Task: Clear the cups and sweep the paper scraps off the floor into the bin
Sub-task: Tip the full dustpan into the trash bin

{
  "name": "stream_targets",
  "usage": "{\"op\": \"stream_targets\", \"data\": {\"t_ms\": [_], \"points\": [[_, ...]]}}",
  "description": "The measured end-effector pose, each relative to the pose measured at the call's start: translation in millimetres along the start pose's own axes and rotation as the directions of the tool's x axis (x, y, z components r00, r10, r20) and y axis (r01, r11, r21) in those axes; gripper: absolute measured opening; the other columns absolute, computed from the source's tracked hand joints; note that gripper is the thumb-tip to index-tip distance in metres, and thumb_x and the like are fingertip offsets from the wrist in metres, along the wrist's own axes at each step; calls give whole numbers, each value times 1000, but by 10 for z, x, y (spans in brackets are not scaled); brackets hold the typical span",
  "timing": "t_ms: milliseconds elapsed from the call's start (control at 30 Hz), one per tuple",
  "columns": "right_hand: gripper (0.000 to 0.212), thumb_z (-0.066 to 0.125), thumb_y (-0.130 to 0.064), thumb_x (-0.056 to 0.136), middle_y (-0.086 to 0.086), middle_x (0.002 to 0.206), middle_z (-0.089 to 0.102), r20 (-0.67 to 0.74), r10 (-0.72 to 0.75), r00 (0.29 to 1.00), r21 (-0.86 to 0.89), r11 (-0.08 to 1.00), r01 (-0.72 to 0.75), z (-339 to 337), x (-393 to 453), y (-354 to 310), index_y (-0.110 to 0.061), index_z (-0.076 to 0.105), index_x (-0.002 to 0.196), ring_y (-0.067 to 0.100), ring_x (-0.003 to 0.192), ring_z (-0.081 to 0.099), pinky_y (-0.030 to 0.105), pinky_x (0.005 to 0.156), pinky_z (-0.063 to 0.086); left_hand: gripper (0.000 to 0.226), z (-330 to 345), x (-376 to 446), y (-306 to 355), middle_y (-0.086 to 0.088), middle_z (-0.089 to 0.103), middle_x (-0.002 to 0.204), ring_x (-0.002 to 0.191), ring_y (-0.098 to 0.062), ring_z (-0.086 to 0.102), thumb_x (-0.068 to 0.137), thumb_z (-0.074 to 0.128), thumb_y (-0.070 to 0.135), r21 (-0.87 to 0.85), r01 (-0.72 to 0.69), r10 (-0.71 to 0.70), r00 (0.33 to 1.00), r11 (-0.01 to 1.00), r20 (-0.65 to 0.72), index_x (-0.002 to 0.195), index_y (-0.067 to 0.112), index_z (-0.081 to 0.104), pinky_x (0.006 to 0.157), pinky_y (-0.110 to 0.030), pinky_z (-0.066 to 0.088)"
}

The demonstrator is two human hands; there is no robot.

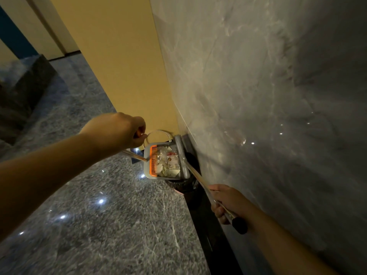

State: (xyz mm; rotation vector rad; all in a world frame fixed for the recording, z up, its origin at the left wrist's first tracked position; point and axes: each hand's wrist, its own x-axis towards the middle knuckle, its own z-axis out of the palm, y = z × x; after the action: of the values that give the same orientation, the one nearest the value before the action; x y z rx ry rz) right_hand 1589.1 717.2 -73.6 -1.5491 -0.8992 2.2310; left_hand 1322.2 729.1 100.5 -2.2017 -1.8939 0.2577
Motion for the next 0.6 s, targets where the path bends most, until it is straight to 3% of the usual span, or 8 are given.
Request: {"op": "stream_targets", "data": {"t_ms": [133, 300, 467, 600], "points": [[15, 34, -24, 101, 6, 62, 41, 9, 62, 998, 68, 996, -62, -52, 22, 30, -17, 43, 111, 7, 33, 39, 14, 35, 33, 28, 52, 18, 77, 9, 57, 80, 72, -10, 57, 94, 50, 50, 48, -47, 41, 992, 998, 118, 110, 29, 58, 64, -25, 52], [15, 34, -22, 101, 7, 63, 42, -29, 12, 1000, 95, 995, -9, -95, 60, 58, -21, 48, 107, 7, 32, 38, 14, 35, 33, 27, 28, 38, 65, 12, 60, 87, 74, -7, 55, 96, 49, 50, 82, -66, 53, 986, 994, 160, 114, 32, 56, 57, -18, 41], [14, 34, -22, 101, 6, 60, 41, -5, 34, 999, 100, 994, -33, -131, 70, 67, -21, 48, 99, 6, 31, 38, 13, 35, 32, 28, 63, 28, 139, 10, 62, 86, 74, -8, 59, 96, 45, 51, 130, -149, 126, 977, 980, 171, 113, 31, 55, 70, -27, 56], [14, 40, -13, 98, 2, 59, 44, -54, -19, 998, 24, 1000, 20, -127, 100, 69, -21, 50, 94, 8, 37, 40, 21, 40, 34, 30, 68, 86, 101, 9, 65, 92, 77, -8, 60, 97, 45, 50, 138, -133, 107, 978, 982, 178, 116, 29, 55, 67, -24, 53]]}}
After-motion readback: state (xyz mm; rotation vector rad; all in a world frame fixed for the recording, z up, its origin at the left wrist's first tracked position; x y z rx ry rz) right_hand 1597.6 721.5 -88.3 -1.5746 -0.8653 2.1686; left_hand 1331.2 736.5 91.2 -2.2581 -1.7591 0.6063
